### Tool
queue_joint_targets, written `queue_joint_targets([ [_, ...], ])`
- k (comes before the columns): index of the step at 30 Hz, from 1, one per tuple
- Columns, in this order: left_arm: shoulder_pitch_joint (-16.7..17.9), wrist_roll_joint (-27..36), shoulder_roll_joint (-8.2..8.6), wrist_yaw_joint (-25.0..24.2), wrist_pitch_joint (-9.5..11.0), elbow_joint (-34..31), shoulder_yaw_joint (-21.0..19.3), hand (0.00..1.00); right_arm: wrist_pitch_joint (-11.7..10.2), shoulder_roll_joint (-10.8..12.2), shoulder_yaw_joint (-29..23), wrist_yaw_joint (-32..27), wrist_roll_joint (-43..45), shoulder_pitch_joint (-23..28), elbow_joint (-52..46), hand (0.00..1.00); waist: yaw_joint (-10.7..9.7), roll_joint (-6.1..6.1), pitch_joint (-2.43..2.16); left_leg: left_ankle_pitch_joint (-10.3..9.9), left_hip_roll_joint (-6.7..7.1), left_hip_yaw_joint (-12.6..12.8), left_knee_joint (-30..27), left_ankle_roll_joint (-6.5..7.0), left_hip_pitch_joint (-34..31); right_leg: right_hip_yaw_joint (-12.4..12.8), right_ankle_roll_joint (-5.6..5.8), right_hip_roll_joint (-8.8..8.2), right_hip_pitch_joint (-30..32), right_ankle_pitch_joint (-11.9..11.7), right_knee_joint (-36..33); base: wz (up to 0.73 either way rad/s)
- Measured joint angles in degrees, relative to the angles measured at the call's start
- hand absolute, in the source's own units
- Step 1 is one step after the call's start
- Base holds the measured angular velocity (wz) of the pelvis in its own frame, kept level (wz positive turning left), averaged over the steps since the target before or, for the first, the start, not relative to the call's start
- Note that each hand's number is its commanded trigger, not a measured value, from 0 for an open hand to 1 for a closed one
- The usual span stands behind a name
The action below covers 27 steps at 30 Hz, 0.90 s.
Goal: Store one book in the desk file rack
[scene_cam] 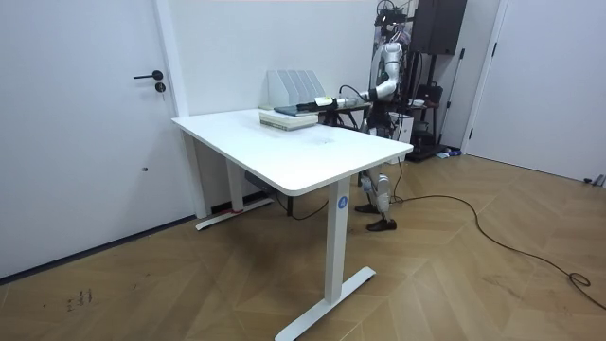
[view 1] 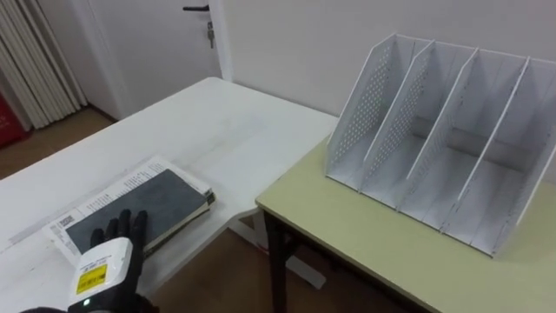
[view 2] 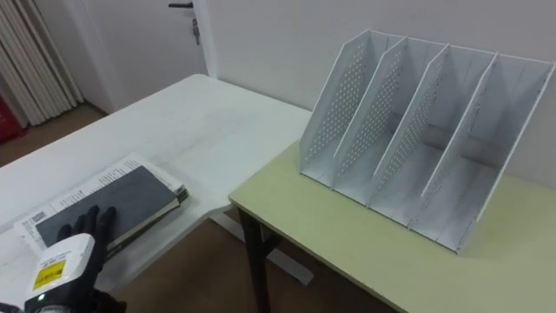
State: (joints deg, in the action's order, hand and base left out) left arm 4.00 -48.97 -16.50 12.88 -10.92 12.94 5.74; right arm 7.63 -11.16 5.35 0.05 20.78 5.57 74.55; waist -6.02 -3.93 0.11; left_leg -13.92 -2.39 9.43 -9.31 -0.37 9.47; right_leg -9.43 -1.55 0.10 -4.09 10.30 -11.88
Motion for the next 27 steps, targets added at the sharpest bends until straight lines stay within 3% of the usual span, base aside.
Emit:
queue_joint_targets([
  [1, 0.00, 0.00, 0.00, -0.05, 0.00, 0.00, 0.00, 1.00, 0.01, 0.00, 0.00, 0.04, 0.00, 0.01, -0.01, 0.00, 0.01, 0.02, 0.04, 0.00, -0.03, 0.00, -0.01, 0.00, 0.00, 0.01, -0.03, 0.01, 0.05, -0.02, -0.05, 0.00],
  [10, -3.85, -0.55, -0.51, 0.64, -0.22, 0.49, -3.01, 1.00, 1.17, 0.00, -0.44, 0.35, -0.01, 0.31, -1.47, 0.00, 0.01, -0.57, 0.11, 0.00, 0.13, -0.01, -0.14, 0.00, 0.10, 0.09, 0.04, 0.05, 0.25, -0.02, 0.21, 0.00],
  [27, -4.45, -0.76, -0.48, 2.66, 0.09, 0.46, -3.70, 1.00, 1.15, -0.17, -0.55, 0.52, 0.03, 0.16, -3.56, 0.00, -0.02, -0.42, 0.01, 0.00, 0.13, -0.06, -0.01, 0.00, 0.20, 0.57, 0.04, 0.04, 0.04, -0.04, 0.01, -0.01],
])
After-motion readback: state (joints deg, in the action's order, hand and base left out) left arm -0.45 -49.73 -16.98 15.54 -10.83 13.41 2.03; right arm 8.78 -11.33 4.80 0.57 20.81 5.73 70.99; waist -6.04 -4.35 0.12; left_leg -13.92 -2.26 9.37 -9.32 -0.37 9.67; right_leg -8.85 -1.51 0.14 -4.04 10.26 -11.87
